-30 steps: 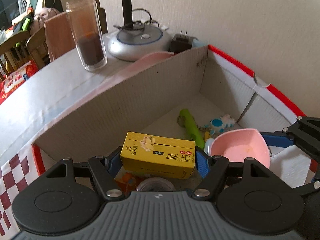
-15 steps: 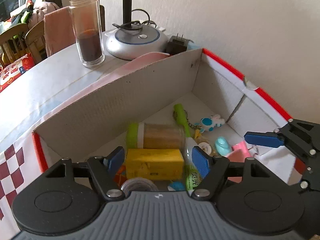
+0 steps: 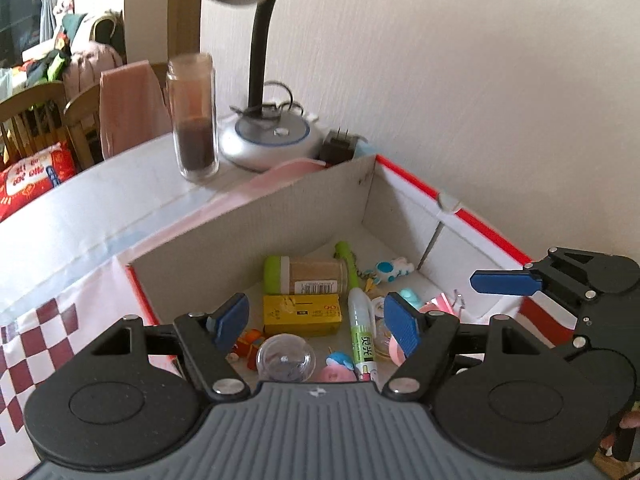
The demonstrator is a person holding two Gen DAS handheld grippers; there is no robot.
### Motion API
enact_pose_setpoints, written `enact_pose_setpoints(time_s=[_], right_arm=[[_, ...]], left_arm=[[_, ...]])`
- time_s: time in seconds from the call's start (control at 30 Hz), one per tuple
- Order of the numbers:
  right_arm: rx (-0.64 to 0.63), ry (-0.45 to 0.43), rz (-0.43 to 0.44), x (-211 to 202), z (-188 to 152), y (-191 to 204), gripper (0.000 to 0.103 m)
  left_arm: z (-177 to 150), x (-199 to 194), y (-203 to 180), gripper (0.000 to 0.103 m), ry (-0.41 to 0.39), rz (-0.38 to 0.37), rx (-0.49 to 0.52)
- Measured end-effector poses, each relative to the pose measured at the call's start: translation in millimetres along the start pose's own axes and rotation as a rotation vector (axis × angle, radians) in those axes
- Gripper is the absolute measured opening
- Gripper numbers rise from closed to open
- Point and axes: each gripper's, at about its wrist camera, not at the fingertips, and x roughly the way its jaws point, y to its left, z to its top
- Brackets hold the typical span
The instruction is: Organize rigid objects
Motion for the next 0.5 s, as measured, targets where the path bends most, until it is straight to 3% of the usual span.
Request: enact_pose_setpoints(time_s=[0.23, 0.5], right_arm=[[0.063, -0.086, 0.035, -36, -4, 5, 0.085], [0.105, -0.172, 0.055, -74, -12, 19, 0.095]], left_arm=[[-14, -48, 5, 0.074, -0.121, -0.005, 0.007], [-33, -93, 12, 0.077, -0.196, -0.015, 0.010]])
